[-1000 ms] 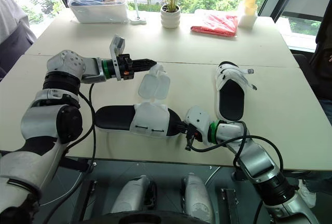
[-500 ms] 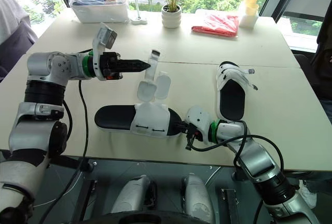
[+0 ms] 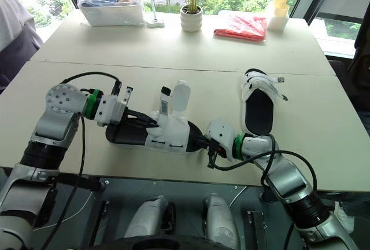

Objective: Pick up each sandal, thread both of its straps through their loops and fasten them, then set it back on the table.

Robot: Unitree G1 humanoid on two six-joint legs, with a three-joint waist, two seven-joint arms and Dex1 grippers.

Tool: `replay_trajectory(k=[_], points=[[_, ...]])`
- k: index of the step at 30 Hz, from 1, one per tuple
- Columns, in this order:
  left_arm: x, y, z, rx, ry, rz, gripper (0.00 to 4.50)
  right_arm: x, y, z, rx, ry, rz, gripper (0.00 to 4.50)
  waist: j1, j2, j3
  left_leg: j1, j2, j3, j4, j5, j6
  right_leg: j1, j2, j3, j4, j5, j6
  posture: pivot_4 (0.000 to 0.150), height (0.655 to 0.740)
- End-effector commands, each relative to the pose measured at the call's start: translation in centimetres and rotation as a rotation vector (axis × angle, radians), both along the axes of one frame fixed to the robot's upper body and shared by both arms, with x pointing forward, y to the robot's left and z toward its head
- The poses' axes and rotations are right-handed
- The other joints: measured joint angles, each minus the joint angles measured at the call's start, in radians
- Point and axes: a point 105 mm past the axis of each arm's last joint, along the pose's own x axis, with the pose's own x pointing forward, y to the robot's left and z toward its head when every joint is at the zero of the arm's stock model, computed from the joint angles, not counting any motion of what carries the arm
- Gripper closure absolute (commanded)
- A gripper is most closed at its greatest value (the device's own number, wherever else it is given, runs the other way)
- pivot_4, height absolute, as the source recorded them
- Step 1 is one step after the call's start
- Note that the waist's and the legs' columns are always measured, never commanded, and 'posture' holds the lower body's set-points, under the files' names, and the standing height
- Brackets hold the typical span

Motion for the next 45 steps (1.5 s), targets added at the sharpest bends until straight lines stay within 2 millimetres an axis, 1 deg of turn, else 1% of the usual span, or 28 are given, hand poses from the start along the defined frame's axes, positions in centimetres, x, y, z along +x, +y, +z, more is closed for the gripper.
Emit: replay_trajectory(k=[1,3,4,8,11,15,17,19,24,25,27,28,30,34,35,36,39,40,41,42,43,44,45], points=[[-0.2,0.6,-0.4,0.059,-0.205,-0.114,4.47,-0.4,-1.2,-2.5,-0.073,0.083,-0.036,4.5,-0.001,0.0,0.0,0.0,0.0,0.0,0.0,0.0,0.0,0.0,0.0,0.0,0.0,0.0,0.0,0.15,0.7241],[0.6,-0.6,1.1,-0.047,-0.389,-0.139,4.47,-0.3,-1.2,-2.6,-0.075,0.082,-0.035,4.5,0.002,0.0,0.0,0.0,0.0,0.0,-0.001,0.0,0.0,0.0,0.0,0.0,0.0,0.0,0.0,0.15,0.7241],[0.5,-0.9,1.4,-0.086,-0.44,-0.16,4.47,-0.2,-1.1,-2.6,-0.073,0.083,-0.037,4.5,0.002,-0.001,0.0,0.0,0.0,0.0,-0.001,0.0,0.0,0.0,0.0,-0.001,-0.001,0.0,0.0,0.15,0.7241],[-1.2,-1.6,2.0,-0.165,-0.685,-0.308,4.47,-0.2,-1.1,-2.5,-0.072,0.084,-0.04,4.5,-0.005,0.0,0.0,0.0,0.0,0.0,-0.001,0.0,0.001,0.001,0.0,-0.001,-0.002,0.0,0.001,0.15,0.7241],[-2.4,-1.3,2.1,-0.177,-0.876,-0.4,4.47,-0.1,-1.2,-2.6,-0.073,0.084,-0.046,4.5,-0.005,0.0,0.0,0.001,0.0,0.0,-0.003,0.0,0.0,0.0,0.0,-0.002,-0.002,0.001,0.001,0.15,0.7241],[-3.5,-0.6,1.6,-0.157,-0.893,-0.45,4.47,-0.1,-1.1,-2.6,-0.064,0.09,-0.054,4.5,-0.004,0.0,0.0,0.001,0.0,0.0,-0.004,0.0,0.0,0.002,0.0,-0.002,-0.004,0.001,0.001,0.15,0.7241],[-3.3,-0.4,1.4,-0.147,-0.886,-0.434,4.47,-0.1,-1.1,-2.6,-0.058,0.093,-0.059,4.5,-0.003,0.0,0.0,0.003,0.0,0.0,-0.004,0.0,0.0,0.004,0.0,-0.003,-0.004,0.0,0.001,0.15,0.7241],[-2.6,-0.2,1.5,-0.154,-0.885,-0.392,4.47,-0.1,-1.2,-2.6,-0.062,0.094,-0.061,4.5,-0.003,0.0,0.0,0.003,0.0,0.0,-0.004,0.0,0.0,0.005,0.0,-0.003,-0.005,0.0,0.001,0.15,0.7241],[-2.7,-0.6,2.6,-0.191,-0.945,-0.392,4.47,0.0,-1.3,-2.6,-0.064,0.094,-0.063,4.5,-0.003,0.0,0.0,0.003,0.0,0.0,-0.004,0.0,0.001,0.005,0.001,-0.004,-0.005,0.001,0.002,0.15,0.7241],[-2.7,-0.8,3.2,-0.2,-0.984,-0.396,4.47,0.1,-1.3,-2.6,-0.066,0.094,-0.063,4.5,-0.003,0.0,0.0,0.003,0.0,0.0,-0.004,0.0,0.001,0.005,0.001,-0.004,-0.005,0.002,0.003,0.15,0.7241],[-3.0,-1.4,5.6,-0.275,-1.103,-0.391,4.47,0.3,-1.4,-2.5,-0.069,0.09,-0.065,4.5,-0.001,-0.002,0.0,0.003,0.0,0.0,-0.004,0.0,0.001,0.005,0.001,-0.004,-0.005,0.002,0.004,0.15,0.7241],[-3.1,-1.5,6.4,-0.303,-1.144,-0.39,4.47,0.4,-1.4,-2.4,-0.07,0.089,-0.065,4.5,-0.001,-0.002,0.0,0.003,0.0,-0.001,-0.004,0.0,0.001,0.006,0.001,-0.004,-0.006,0.002,0.004,0.15,0.7241],[-3.9,-1.7,6.6,-0.294,-1.176,-0.433,4.47,0.6,-1.3,-2.3,-0.072,0.085,-0.06,4.5,-0.004,-0.002,-0.001,0.003,0.0,-0.001,-0.003,0.001,0.001,0.007,0.002,-0.004,-0.007,0.002,0.004,0.15,0.7241],[-4.4,-1.7,6.5,-0.295,-1.177,-0.461,4.47,0.8,-1.2,-2.2,-0.07,0.082,-0.059,4.5,-0.007,-0.001,-0.001,0.004,0.001,-0.001,-0.005,0.001,0.001,0.007,0.004,-0.004,-0.007,0.003,0.005,0.15,0.7241],[-5.2,-1.9,6.2,-0.312,-1.184,-0.486,4.47,1.0,-1.2,-2.1,-0.068,0.08,-0.061,4.5,-0.006,-0.001,-0.001,0.004,0.001,-0.001,-0.005,0.001,0.001,0.007,0.004,-0.004,-0.007,0.003,0.005,0.15,0.7241],[-5.5,-1.8,6.2,-0.33,-1.191,-0.48,4.47,1.0,-1.1,-2.1,-0.065,0.077,-0.065,4.5,-0.007,-0.001,-0.001,0.004,0.001,-0.001,-0.005,0.001,0.001,0.007,0.004,-0.004,-0.007,0.003,0.005,0.15,0.7241],[-3.7,-1.2,5.2,-0.268,-1.13,-0.391,4.47,1.1,-1.0,-2.2,-0.059,0.077,-0.067,4.5,-0.004,-0.002,-0.001,0.005,0.001,-0.001,-0.004,0.001,0.001,0.008,0.004,-0.004,-0.008,0.003,0.005,0.15,0.7241],[-2.5,-0.7,5.2,-0.256,-1.1,-0.325,4.47,1.1,-1.0,-2.2,-0.058,0.078,-0.067,4.5,-0.003,-0.002,-0.001,0.005,0.001,-0.001,-0.004,0.001,0.001,0.008,0.004,-0.004,-0.008,0.003,0.005,0.15,0.7241],[-0.7,0.1,4.4,-0.231,-1.003,-0.245,4.47,1.0,-1.0,-2.2,-0.057,0.079,-0.067,4.5,-0.002,-0.002,-0.001,0.006,0.001,-0.001,-0.004,0.001,0.001,0.009,0.004,-0.004,-0.008,0.003,0.005,0.15,0.7241],[0.5,0.6,3.7,-0.211,-0.931,-0.188,4.47,1.0,-1.0,-2.2,-0.057,0.08,-0.067,4.5,-0.001,-0.002,-0.001,0.006,0.001,-0.001,-0.004,0.001,0.001,0.009,0.005,-0.004,-0.008,0.003,0.005,0.15,0.7241],[1.3,1.2,3.1,-0.183,-0.867,-0.152,4.47,1.0,-1.1,-2.2,-0.056,0.081,-0.067,4.5,-0.001,-0.002,-0.001,0.007,0.001,-0.001,-0.004,0.001,0.002,0.01,0.005,-0.005,-0.008,0.003,0.005,0.15,0.7241],[1.7,1.4,2.7,-0.163,-0.831,-0.136,4.47,1.0,-1.1,-2.2,-0.055,0.081,-0.067,4.5,-0.004,-0.002,-0.001,0.007,0.001,-0.001,-0.004,0.001,0.002,0.011,0.006,-0.005,-0.008,0.003,0.005,0.15,0.7241],[2.4,2.1,2.1,-0.153,-0.722,-0.078,4.47,1.1,-1.1,-2.2,-0.056,0.08,-0.066,4.5,-0.006,-0.002,-0.001,0.007,0.001,0.0,-0.004,0.001,0.002,0.01,0.006,-0.005,-0.008,0.003,0.005,0.15,0.7241]])
